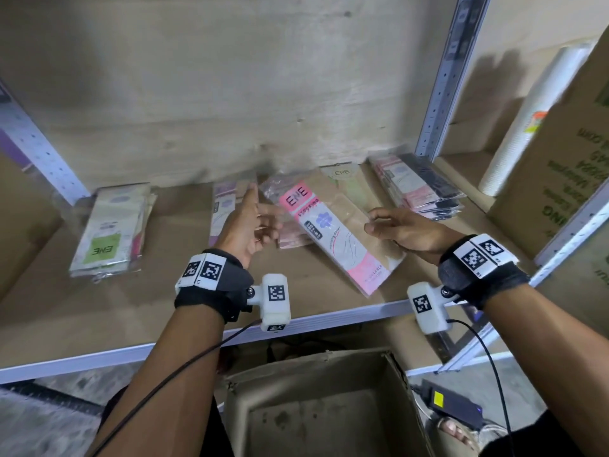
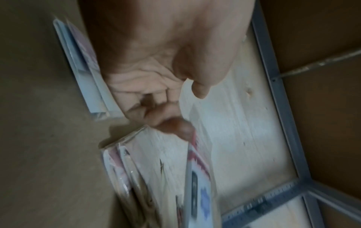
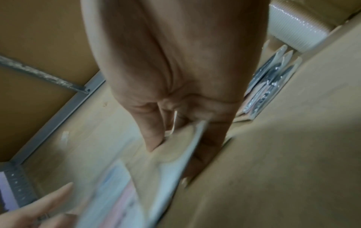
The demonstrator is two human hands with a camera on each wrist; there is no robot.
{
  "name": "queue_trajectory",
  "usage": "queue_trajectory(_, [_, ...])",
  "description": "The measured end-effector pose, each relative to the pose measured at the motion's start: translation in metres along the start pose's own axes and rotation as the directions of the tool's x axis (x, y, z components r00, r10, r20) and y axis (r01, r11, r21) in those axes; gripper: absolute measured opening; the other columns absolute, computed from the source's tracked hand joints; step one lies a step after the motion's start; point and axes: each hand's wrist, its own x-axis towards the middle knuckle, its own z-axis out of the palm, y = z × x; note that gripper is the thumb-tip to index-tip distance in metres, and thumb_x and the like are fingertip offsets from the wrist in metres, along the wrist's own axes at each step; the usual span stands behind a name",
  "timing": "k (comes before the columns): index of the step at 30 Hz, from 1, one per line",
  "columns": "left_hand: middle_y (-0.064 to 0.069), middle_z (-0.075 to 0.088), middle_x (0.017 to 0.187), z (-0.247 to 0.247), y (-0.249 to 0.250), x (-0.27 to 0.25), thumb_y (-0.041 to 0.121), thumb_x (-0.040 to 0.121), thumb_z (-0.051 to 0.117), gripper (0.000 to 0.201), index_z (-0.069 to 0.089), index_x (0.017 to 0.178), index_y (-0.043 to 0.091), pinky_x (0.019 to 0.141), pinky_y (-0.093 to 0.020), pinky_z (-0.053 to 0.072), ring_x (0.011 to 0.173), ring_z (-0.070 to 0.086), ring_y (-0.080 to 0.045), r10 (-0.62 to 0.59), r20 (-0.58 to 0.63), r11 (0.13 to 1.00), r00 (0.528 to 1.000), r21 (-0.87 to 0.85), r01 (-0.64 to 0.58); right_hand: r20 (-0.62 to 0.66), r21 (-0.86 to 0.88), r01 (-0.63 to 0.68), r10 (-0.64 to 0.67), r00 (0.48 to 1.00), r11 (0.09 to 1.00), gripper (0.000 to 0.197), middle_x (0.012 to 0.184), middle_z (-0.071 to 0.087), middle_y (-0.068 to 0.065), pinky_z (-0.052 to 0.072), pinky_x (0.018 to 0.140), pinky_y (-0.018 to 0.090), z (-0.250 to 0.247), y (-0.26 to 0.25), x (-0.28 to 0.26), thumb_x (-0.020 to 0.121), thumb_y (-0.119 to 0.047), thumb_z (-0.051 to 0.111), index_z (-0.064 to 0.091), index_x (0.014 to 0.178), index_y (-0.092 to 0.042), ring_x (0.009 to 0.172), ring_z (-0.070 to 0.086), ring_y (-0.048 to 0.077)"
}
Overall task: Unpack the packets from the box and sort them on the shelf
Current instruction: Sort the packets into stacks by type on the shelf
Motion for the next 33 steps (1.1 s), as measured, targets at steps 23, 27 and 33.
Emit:
queue_trajectory(23, [-0.009, 0.077, 0.111, 0.040, -0.020, 0.011, 0.036, 0.104, 0.052, 0.024, 0.072, 0.102, 0.022, 0.088, -0.045, 0.061, 0.095, 0.075, -0.026, 0.144, -0.118, 0.978, 0.983, 0.168, -0.123, -0.229, 0.239, -0.051, 0.107, 0.968, 0.970, 0.047, 0.100, 0.066, 0.012, 0.051, 0.054, 0.029, 0.044, -0.026, 0.052, 0.080, 0.003, 0.068, 0.053, 0.121, -0.011, 0.077, 0.065, 0.024])
queue_trajectory(27, [-0.009, 0.076, 0.110, 0.035, -0.014, 0.020, 0.043, 0.100, 0.054, 0.038, 0.072, 0.109, 0.011, 0.082, -0.041, 0.062, 0.098, 0.074, -0.029, 0.205, -0.236, 0.945, 0.950, 0.299, -0.130, -0.253, 0.153, -0.047, 0.085, 0.964, 0.987, 0.055, 0.102, 0.062, 0.016, 0.053, 0.059, 0.033, 0.048, -0.029, 0.064, 0.078, 0.009, 0.069, 0.054, 0.127, -0.009, 0.080, 0.063, 0.027])
queue_trajectory(33, [-0.004, 0.068, 0.127, 0.030, -0.013, 0.025, 0.027, 0.085, 0.075, 0.048, 0.065, 0.130, 0.013, 0.095, -0.034, 0.056, 0.110, 0.067, -0.022, 0.162, -0.169, 0.886, 0.972, 0.458, -0.068, -0.330, 0.034, -0.093, 0.099, 0.939, 0.995, 0.045, 0.099, 0.065, 0.014, 0.057, 0.073, 0.043, 0.048, -0.019, 0.081, 0.077, 0.001, 0.078, 0.062, 0.118, -0.007, 0.074, 0.062, 0.024])
